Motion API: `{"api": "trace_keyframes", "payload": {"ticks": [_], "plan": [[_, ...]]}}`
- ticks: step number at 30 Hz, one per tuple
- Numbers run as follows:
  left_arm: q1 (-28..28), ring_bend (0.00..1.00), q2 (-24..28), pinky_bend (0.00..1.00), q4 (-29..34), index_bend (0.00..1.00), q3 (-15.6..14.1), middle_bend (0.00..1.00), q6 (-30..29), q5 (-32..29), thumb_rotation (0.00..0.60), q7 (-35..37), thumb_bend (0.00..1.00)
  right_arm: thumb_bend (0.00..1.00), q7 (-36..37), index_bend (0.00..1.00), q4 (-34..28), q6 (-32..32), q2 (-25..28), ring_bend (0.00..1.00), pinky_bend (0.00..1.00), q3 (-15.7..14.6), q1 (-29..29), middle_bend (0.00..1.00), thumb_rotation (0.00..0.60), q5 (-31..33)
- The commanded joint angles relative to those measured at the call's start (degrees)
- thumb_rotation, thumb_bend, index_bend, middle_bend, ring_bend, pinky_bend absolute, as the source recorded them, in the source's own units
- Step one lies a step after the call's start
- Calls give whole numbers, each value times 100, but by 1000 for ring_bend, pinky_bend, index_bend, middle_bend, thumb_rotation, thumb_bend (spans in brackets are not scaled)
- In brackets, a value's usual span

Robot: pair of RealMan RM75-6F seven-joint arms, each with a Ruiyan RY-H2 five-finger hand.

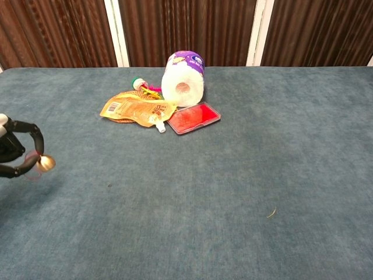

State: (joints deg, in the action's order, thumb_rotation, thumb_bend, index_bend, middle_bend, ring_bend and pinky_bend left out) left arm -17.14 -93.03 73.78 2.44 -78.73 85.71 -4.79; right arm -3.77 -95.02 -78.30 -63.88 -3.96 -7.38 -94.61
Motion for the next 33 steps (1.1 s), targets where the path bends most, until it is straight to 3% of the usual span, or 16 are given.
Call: {"api": "trace_keyframes", "payload": {"ticks": [1, 4, 9, 13, 19, 33], "plan": [[-101, 1000, -137, 1000, -491, 701, 348, 1000, 103, -236, 600, -350, 531, 177, 15, 0, -15, -14, 10, 0, 0, -7, 1, 0, 600, -26], [-144, 1000, -146, 1000, -578, 702, 520, 1000, 381, -567, 600, -58, 531, 177, 72, 0, -16, -76, 39, 0, 0, -42, 18, 0, 600, -118], [-32, 1000, -24, 1000, -269, 693, 164, 1000, 185, -141, 600, 261, 521, 178, 106, 0, -4, -49, 44, 0, 0, -14, 12, 0, 600, -40], [-55, 1000, -6, 1000, -107, 688, 112, 1000, 133, -13, 600, 200, 513, 177, 94, 0, -20, -91, 46, 0, 0, -28, 26, 0, 600, -90], [-123, 1000, -128, 1000, -374, 683, 262, 1000, 225, -199, 600, 39, 514, 177, 154, 0, 2, -122, 61, 0, 0, -18, 37, 0, 600, -82], [-154, 1000, -319, 1000, -677, 642, 170, 1000, 349, -221, 600, -20, 507, 177, 166, 0, 11, -112, 56, 0, 0, 4, 32, 0, 600, -46]]}}
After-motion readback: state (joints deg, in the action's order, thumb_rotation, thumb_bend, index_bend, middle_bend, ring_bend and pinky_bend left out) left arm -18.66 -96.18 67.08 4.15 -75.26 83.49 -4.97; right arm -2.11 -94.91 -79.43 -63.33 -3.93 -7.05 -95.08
